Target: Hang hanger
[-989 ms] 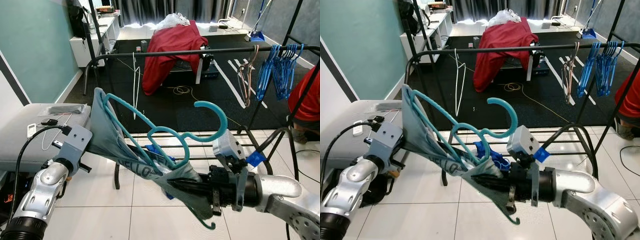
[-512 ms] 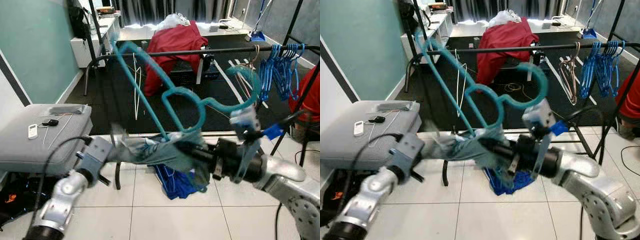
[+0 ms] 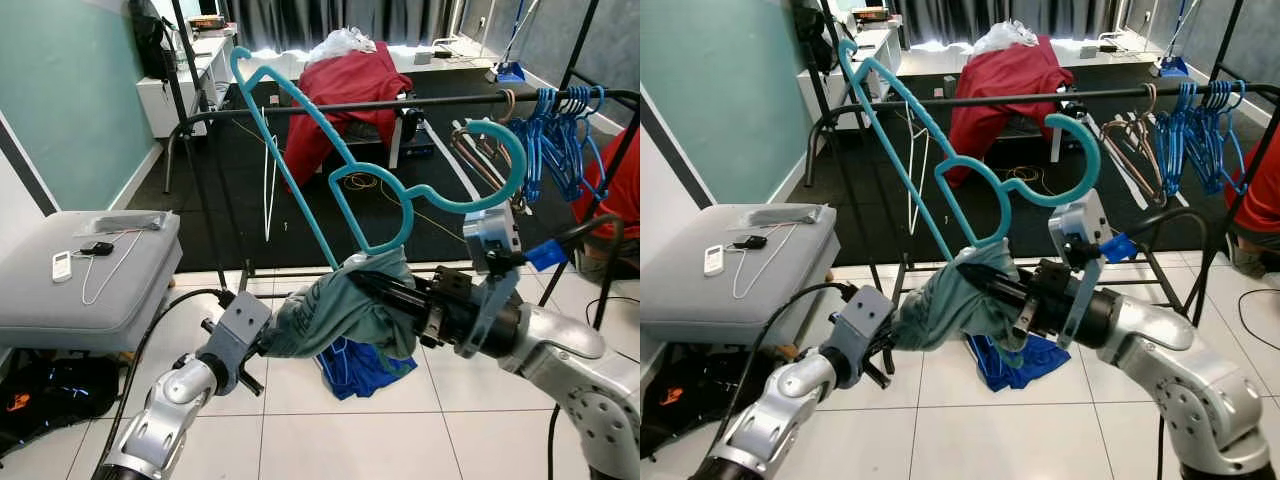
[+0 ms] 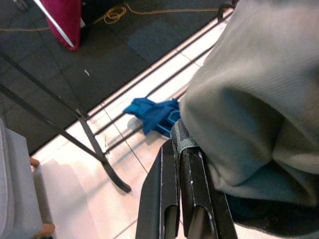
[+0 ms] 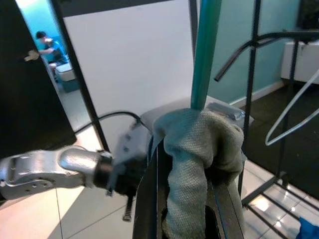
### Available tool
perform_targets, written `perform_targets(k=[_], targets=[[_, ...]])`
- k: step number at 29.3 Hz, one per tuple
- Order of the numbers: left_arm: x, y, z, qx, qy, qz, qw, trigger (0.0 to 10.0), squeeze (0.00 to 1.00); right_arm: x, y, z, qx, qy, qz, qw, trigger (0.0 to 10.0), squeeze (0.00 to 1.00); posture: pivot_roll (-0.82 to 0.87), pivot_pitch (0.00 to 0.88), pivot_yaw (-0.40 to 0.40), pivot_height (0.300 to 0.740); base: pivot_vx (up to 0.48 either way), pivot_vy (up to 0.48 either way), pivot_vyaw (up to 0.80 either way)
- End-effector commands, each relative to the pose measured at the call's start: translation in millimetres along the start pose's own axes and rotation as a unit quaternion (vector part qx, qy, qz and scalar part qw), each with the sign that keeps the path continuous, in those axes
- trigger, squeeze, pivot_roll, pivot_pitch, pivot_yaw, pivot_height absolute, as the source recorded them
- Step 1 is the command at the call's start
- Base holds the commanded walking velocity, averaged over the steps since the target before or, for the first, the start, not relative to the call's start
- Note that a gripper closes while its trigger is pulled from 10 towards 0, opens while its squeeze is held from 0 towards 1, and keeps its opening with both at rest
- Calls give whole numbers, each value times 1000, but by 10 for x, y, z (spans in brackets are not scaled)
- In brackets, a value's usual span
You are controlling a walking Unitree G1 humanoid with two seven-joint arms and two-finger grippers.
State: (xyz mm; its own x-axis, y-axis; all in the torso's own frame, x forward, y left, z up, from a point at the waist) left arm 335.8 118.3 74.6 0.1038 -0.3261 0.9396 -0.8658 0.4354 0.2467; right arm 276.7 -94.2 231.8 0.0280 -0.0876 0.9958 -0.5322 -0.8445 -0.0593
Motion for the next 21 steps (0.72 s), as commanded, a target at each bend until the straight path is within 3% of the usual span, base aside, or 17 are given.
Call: perform_targets(k=[1,2,3,4,5,6,10,12,14,15,18,19,21], targets=[[2,23,-59,4,0,0,1000,0,0,50,-9,10,-2,7,11,1000,0,0,-93,0,68,740,0,0,0],[79,53,-121,0,7,16,1000,0,0,-26,-20,56,-14,-5,-2,1000,0,0,-92,0,66,740,0,0,0],[129,140,-304,3,12,26,1000,10000,0,-260,-19,44,-14,-20,-46,999,0,0,-87,0,61,740,0,0,0],[157,217,-441,5,17,32,999,10000,94,-437,-4,20,-12,-30,-81,996,0,0,-85,0,60,740,0,0,0],[157,217,-441,5,17,32,999,10000,94,-437,-4,20,-12,-30,-81,996,0,0,-85,0,60,740,0,0,0],[182,340,-578,2,29,38,999,10000,1000,-597,24,-1,-11,-42,-112,993,0,0,-88,0,62,740,0,0,0],[174,376,-574,-8,31,36,999,10000,1000,-602,28,7,-13,-43,-113,993,0,0,-88,0,62,740,0,0,0],[80,502,-455,-69,15,6,997,10000,1000,-623,47,21,-14,-47,-117,992,0,0,-88,0,61,740,0,0,0],[80,502,-455,-69,15,6,997,10000,1000,-623,47,21,-14,-47,-117,992,0,0,-88,0,61,740,0,0,0],[12,594,-388,-105,7,-18,994,10000,1000,-646,68,27,-15,-48,-123,991,0,0,-90,0,58,740,0,0,0],[-19,686,-376,-127,-2,-35,991,10000,1000,-674,95,23,-12,-51,-130,990,0,0,-93,0,57,740,0,0,0],[-22,787,-389,-148,-11,-51,988,10000,1000,-703,131,25,-11,-54,-137,989,0,0,-92,0,56,740,0,0,0],[-22,787,-389,-148,-11,-51,988,10000,1000,-703,131,25,-11,-54,-137,989,0,0,-92,0,56,740,0,0,0]])
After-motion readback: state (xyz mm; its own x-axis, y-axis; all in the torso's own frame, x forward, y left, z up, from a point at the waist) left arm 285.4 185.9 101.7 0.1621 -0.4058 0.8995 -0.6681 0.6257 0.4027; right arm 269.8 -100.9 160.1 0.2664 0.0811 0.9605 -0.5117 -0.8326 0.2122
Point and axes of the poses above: a point about 5 cm out from each wrist's last joint towards the gripper, its own y axis pointing back from the gripper into the wrist, its own x axis along the axis of the wrist's last joint, z = x × y, the point moved 6 cm from there along -y, pointing out of the wrist towards the gripper, and after that the axes turned 1 degree about y, right-handed, at the moved point
